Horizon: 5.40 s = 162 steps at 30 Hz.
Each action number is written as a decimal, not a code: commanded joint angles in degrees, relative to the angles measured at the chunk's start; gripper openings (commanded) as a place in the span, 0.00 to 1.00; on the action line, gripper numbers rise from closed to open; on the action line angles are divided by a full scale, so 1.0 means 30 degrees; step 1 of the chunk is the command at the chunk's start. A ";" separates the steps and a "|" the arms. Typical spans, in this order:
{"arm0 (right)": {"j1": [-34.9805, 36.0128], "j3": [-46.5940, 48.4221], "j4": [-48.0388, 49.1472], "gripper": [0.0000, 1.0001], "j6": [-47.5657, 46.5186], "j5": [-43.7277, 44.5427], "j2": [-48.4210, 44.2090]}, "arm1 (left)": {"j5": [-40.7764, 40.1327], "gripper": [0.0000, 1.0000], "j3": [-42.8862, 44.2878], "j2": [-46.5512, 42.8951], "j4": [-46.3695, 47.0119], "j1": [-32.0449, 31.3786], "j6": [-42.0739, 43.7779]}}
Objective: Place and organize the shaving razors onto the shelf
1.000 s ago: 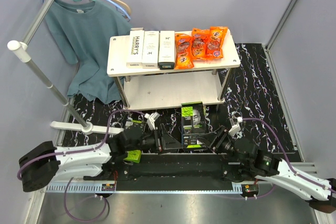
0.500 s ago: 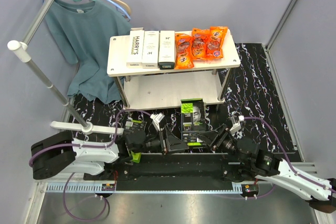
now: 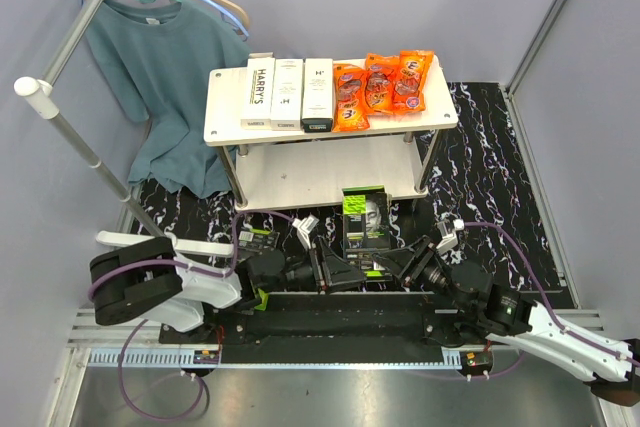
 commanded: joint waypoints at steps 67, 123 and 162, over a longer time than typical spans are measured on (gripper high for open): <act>0.0008 0.5177 -0.5016 1.00 -0.0373 0.2378 -0.1263 | 0.0282 0.11 0.7571 -0.1805 -0.8910 0.3588 0.4708; 0.0008 0.8928 -1.0496 1.00 -0.0637 0.2964 -0.1292 | 0.4884 0.33 1.7625 1.2293 -0.5539 0.8131 0.1925; 0.0008 0.8518 -0.9881 1.00 -0.0491 0.2290 -0.1263 | 0.1431 0.97 1.9261 0.9660 -1.4729 0.8337 0.6514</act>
